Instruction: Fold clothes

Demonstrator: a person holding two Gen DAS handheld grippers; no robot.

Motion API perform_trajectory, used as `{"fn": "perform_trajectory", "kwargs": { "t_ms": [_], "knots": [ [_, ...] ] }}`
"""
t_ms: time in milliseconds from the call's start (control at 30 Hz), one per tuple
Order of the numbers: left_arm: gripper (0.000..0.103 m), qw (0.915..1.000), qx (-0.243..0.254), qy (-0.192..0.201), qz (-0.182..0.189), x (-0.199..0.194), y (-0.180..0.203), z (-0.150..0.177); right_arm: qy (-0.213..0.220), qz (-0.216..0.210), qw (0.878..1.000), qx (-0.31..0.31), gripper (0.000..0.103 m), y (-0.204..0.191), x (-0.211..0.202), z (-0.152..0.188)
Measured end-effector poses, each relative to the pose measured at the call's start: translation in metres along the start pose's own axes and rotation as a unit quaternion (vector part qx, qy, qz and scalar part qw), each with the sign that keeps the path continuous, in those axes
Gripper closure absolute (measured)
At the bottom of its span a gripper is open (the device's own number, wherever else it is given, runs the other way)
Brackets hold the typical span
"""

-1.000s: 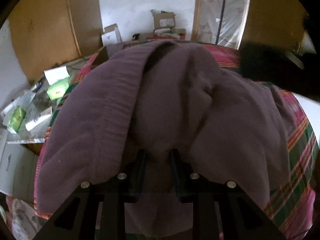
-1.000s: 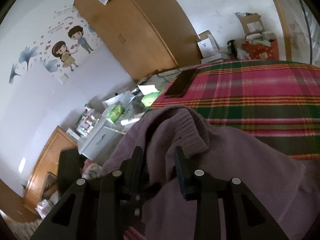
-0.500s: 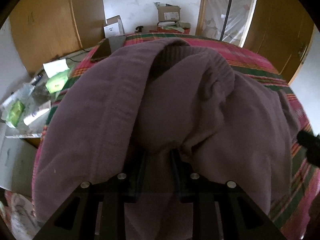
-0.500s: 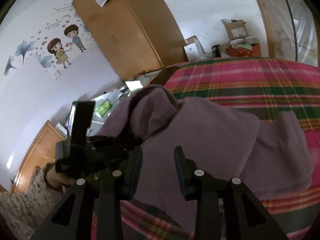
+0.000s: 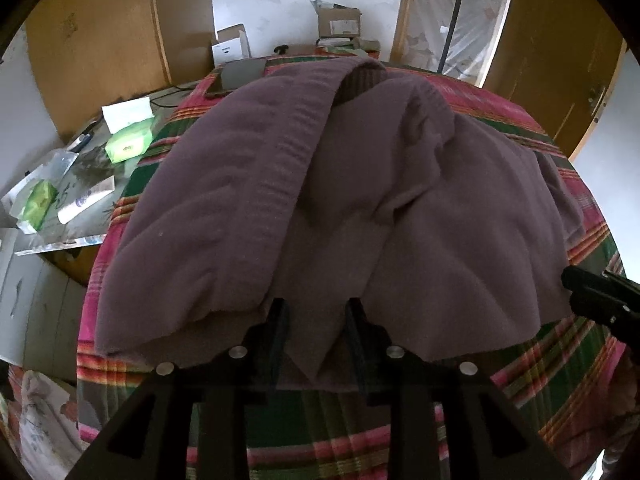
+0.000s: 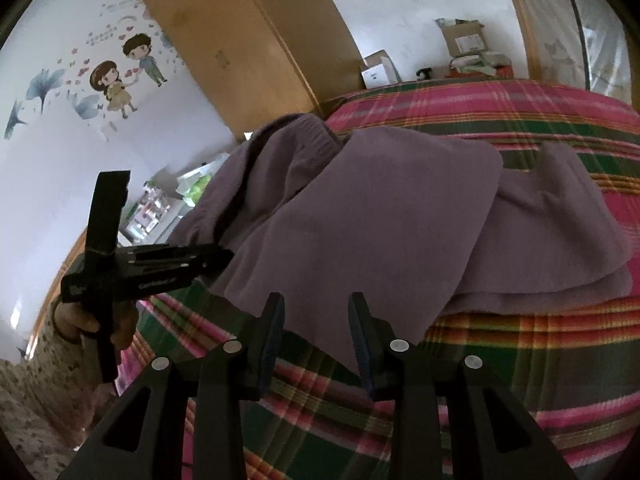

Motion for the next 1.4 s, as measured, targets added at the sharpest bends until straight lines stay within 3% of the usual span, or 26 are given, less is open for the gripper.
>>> {"fn": "perform_trajectory", "kwargs": {
  "t_ms": [67, 167, 400, 500, 600, 767, 1000, 1300, 1400],
  "knots": [
    [0.064, 0.9998, 0.010, -0.002, -0.016, -0.001, 0.000, 0.005, 0.004, -0.001, 1.000, -0.001, 0.068, -0.001, -0.002, 0.000],
    [0.063, 0.9995, 0.023, -0.004, -0.023, 0.002, 0.003, 0.010, 0.010, -0.007, 1.000, 0.006, 0.057, -0.001, -0.003, 0.000],
    [0.063, 0.9990, 0.027, 0.002, -0.036, 0.006, 0.005, 0.000, 0.009, -0.010, 1.000, 0.010, 0.056, 0.001, -0.002, 0.002],
    [0.072, 0.9991, 0.029, 0.007, -0.029, 0.007, 0.009, -0.003, 0.008, -0.006, 1.000, 0.009, 0.055, 0.002, 0.000, 0.003],
    [0.091, 0.9996, 0.018, 0.014, -0.019, 0.006, 0.006, -0.009, 0.007, 0.002, 1.000, -0.002, 0.055, 0.000, 0.001, 0.005],
    [0.095, 0.9984, -0.018, 0.049, 0.021, -0.011, -0.004, -0.019, 0.013, 0.023, 0.999, -0.048, 0.056, -0.010, 0.000, 0.008],
    [0.095, 0.9899, -0.063, 0.107, 0.068, -0.043, -0.018, -0.040, 0.014, 0.043, 0.995, -0.085, 0.056, -0.019, 0.002, 0.011],
    [0.095, 0.9679, -0.129, 0.171, 0.132, -0.082, -0.036, -0.069, 0.024, 0.059, 0.990, -0.127, 0.055, -0.029, 0.003, 0.012],
    [0.095, 0.9630, -0.138, 0.186, 0.137, -0.089, -0.040, -0.076, 0.024, 0.060, 0.987, -0.148, 0.056, -0.034, 0.005, 0.012]
  ]
}}
Point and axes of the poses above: each gripper's, at about its wrist camera, not at the fingertips, and x roughly the way its jaws point, y to its right, z to its underside, the point moved 4 cm from there along x, roughly the way its jaws point, and after that the axes turned 7 degrees about x, right-handed, at the moved point
